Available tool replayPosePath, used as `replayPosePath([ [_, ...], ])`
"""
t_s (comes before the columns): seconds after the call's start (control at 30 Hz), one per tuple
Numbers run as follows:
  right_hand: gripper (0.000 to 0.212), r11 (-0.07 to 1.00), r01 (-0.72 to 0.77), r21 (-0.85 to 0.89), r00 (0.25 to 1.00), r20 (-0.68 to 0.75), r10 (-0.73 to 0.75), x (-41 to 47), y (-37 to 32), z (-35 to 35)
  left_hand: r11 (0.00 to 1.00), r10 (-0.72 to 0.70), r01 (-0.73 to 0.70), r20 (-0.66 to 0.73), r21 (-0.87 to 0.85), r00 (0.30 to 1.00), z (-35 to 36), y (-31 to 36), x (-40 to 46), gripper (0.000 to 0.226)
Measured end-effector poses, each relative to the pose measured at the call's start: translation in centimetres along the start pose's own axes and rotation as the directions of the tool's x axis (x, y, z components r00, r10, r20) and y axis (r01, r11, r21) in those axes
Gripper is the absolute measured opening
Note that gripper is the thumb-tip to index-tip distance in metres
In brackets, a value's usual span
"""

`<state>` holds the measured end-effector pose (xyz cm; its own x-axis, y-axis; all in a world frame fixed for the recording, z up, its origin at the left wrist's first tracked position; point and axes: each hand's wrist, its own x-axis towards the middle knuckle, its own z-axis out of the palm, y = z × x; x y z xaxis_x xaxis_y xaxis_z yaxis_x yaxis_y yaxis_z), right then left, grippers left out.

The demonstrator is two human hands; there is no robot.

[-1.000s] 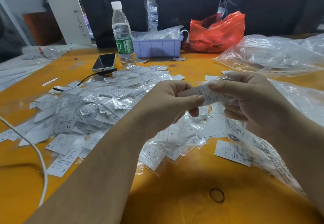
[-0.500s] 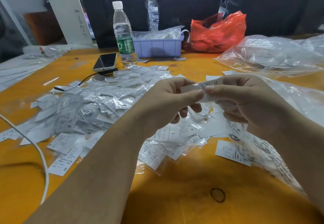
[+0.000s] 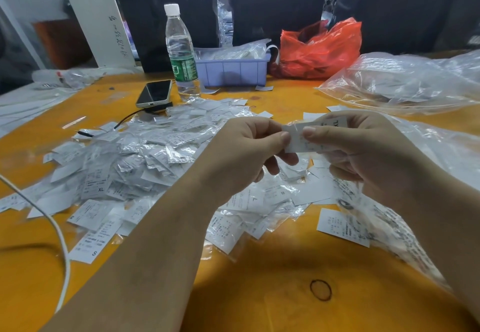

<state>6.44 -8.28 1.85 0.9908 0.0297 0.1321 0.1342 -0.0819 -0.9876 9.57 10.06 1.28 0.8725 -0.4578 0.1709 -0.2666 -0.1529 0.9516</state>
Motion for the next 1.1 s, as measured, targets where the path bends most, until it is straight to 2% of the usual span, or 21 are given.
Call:
replayPosePath([
  [0.13,0.023,1.0,-0.003,0.002,1.0,-0.002,0.003,0.1,0.1,-0.2,0.998,-0.029,0.03,0.023,-0.049,0.999,-0.1,0.0,0.0,0.02],
  [0.37,0.015,0.999,-0.012,-0.048,0.998,0.059,0.015,0.1,0.2,-0.1,0.999,-0.03,0.031,0.013,-0.043,0.999,0.3,-0.2,0.1,0.017],
  [0.5,0.025,0.991,-0.009,-0.131,0.995,0.095,0.021,0.0,0.3,-0.2,0.999,-0.041,0.041,-0.009,0.002,0.999,0.5,-0.2,0.2,0.017],
  [0.63,0.016,0.992,0.046,-0.117,0.997,0.073,-0.038,0.1,0.0,-0.4,0.998,-0.065,0.066,-0.065,0.012,0.996,0.5,-0.4,0.3,0.018],
  [0.77,0.009,0.92,0.154,-0.361,0.985,-0.017,-0.172,-0.1,-0.4,-0.7,0.992,-0.113,0.118,-0.082,0.046,0.99,0.7,-0.5,0.4,0.013],
  [0.9,0.012,0.775,0.166,-0.61,0.98,0.013,-0.2,-0.9,-1.1,-1.2,0.971,-0.076,0.101,-0.12,0.218,0.99,1.2,-0.7,0.3,0.012],
  [1.03,0.01,0.677,0.111,-0.728,0.974,-0.053,-0.218,-2.1,-2.3,-3.2,0.909,0.011,0.051,-0.145,0.413,0.989,2.0,-0.6,0.0,0.012],
  [1.1,0.006,0.669,0.094,-0.738,0.979,-0.055,-0.198,-3.1,-3.0,-4.1,0.921,0.026,0.011,-0.088,0.39,0.996,2.6,-0.4,-0.2,0.015],
])
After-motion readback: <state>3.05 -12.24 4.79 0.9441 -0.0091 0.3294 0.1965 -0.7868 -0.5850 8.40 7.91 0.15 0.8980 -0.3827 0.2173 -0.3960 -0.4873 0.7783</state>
